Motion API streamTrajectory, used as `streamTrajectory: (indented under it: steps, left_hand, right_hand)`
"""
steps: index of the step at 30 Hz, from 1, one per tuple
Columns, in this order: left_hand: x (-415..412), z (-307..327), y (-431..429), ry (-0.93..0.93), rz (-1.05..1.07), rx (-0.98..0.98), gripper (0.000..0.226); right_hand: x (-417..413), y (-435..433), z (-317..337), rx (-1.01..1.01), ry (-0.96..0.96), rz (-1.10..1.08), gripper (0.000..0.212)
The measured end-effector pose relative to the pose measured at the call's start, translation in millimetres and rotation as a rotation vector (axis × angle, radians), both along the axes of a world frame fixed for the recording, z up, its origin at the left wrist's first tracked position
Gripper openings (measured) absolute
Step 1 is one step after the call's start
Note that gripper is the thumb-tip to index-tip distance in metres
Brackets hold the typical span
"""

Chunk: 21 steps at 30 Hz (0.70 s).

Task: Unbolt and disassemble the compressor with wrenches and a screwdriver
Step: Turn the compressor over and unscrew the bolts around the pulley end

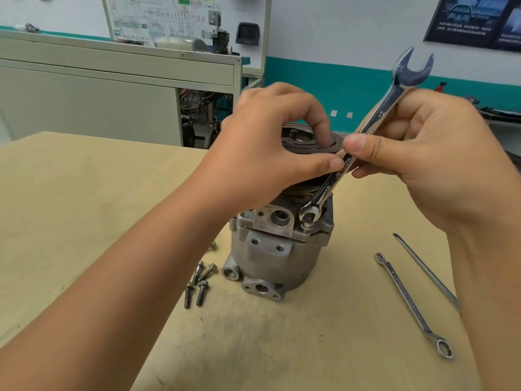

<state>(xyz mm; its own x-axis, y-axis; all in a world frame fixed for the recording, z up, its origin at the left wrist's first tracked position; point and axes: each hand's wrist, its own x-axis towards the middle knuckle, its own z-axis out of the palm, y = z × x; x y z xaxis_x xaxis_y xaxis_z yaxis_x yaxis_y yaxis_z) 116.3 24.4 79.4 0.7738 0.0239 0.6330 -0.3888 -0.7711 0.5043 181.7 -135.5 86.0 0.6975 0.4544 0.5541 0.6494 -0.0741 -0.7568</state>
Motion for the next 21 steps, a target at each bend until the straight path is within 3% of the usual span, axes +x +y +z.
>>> streamTrajectory:
  steps: [4,7,13,17,21]
  left_hand:
    - [-12.0,7.1,3.2,-0.021,0.133,0.098,0.021]
    - [-25.0,15.2,9.5,0.135,0.131,0.09,0.025]
    - [-28.9,7.0,6.2,0.431,0.096,0.177,0.006]
    - [-28.6,-2.8,-1.0,0.461,0.094,0.136,0.01]
    - [-23.9,-12.0,-7.4,0.442,0.14,0.076,0.012]
  right_hand:
    - [-0.7,0.8,1.4,0.018,0.012,0.017,0.038]
    - [-1.9,1.3,2.1,0.008,0.02,0.015,0.04]
    - [-3.4,0.1,1.9,-0.022,0.022,0.015,0.034]
    - [-1.1,0.2,0.6,-0.055,0.03,0.023,0.015]
    - [-1.3,-0.6,5.2,-0.126,0.047,0.017,0.012]
